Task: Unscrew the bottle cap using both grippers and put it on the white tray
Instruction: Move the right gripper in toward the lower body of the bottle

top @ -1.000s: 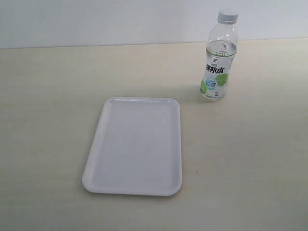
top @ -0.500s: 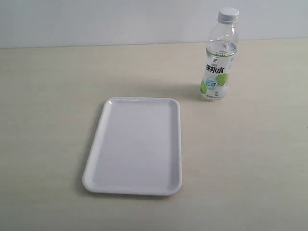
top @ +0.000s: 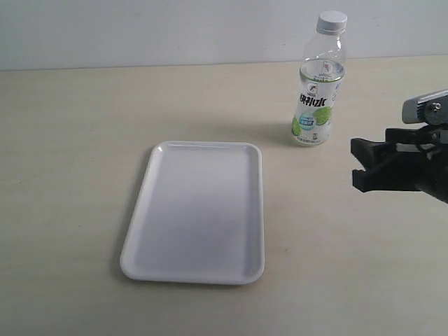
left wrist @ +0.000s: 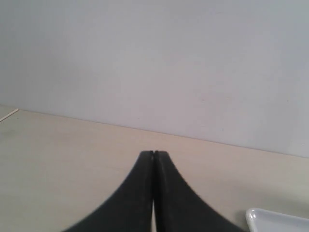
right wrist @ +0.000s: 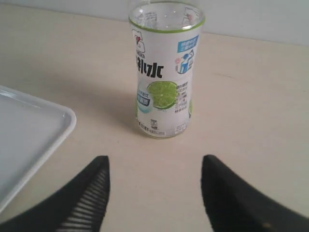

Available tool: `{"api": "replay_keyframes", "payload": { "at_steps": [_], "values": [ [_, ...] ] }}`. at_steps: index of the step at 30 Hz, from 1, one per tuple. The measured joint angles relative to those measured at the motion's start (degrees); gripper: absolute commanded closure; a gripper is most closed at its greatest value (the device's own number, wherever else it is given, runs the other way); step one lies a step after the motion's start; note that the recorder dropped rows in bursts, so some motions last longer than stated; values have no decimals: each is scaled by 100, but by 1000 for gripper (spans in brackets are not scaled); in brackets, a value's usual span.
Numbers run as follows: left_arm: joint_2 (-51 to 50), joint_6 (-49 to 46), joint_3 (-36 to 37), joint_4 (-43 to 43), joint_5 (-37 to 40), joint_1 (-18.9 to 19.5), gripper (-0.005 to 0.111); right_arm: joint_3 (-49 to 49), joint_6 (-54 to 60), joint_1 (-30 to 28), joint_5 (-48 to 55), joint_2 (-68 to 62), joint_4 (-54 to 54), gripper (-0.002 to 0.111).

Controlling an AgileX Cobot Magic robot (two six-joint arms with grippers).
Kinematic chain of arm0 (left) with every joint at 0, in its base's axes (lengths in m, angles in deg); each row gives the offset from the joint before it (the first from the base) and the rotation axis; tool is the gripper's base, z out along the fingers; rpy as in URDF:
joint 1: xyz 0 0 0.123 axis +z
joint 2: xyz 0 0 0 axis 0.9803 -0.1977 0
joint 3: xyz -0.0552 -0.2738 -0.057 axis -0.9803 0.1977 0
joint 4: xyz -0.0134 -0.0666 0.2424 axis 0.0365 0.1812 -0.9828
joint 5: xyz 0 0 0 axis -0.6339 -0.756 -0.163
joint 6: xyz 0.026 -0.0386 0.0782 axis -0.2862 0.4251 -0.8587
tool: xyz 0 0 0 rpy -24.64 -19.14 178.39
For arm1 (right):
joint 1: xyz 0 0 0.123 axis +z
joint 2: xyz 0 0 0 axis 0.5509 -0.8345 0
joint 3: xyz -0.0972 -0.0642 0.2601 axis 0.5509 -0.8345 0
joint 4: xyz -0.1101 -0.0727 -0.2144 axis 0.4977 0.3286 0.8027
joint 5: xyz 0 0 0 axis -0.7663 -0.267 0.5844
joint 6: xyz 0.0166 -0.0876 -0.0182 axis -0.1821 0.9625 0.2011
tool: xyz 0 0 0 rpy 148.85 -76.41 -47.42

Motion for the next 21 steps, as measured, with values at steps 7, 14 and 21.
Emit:
{"api": "replay_keyframes", "payload": {
  "at_steps": [7,14,21],
  "values": [
    [0,0,0,0,0,0,107,563,-216,0,-267,-801,169,31],
    [0,0,0,0,0,0,107,959,-270,0,-303,-1541,447,26],
    [0,0,0,0,0,0,107,1236,-323,0,-338,-1967,466,26]
  ]
}}
